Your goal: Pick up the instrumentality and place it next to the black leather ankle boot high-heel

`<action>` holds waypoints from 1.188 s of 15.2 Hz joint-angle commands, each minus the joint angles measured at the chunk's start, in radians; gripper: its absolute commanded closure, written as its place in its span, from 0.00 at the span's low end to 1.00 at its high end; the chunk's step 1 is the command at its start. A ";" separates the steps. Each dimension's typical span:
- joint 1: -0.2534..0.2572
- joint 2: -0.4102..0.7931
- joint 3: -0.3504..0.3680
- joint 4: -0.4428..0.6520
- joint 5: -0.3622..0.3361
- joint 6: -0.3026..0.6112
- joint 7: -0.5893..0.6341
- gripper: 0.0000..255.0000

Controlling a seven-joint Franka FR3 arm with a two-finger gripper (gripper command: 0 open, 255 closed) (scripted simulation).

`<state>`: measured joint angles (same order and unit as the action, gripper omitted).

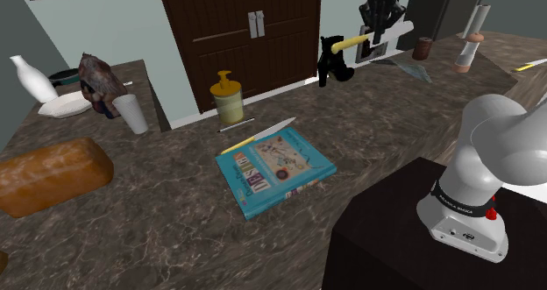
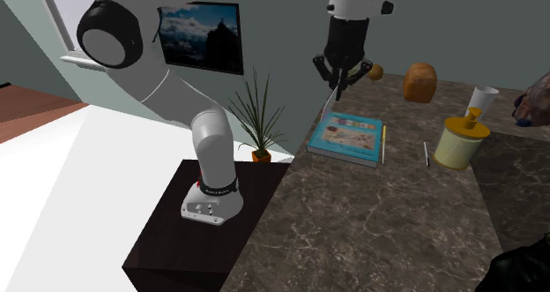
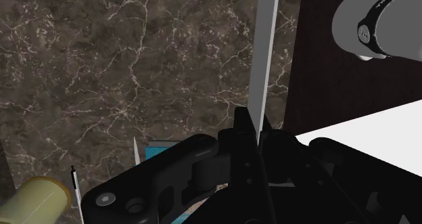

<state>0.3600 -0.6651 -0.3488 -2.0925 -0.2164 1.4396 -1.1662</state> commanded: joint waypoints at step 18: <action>-0.066 0.864 -0.393 0.778 0.338 0.008 -0.482 1.00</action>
<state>0.3205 0.1398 -0.7288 -1.3673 0.0807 1.4554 -1.6152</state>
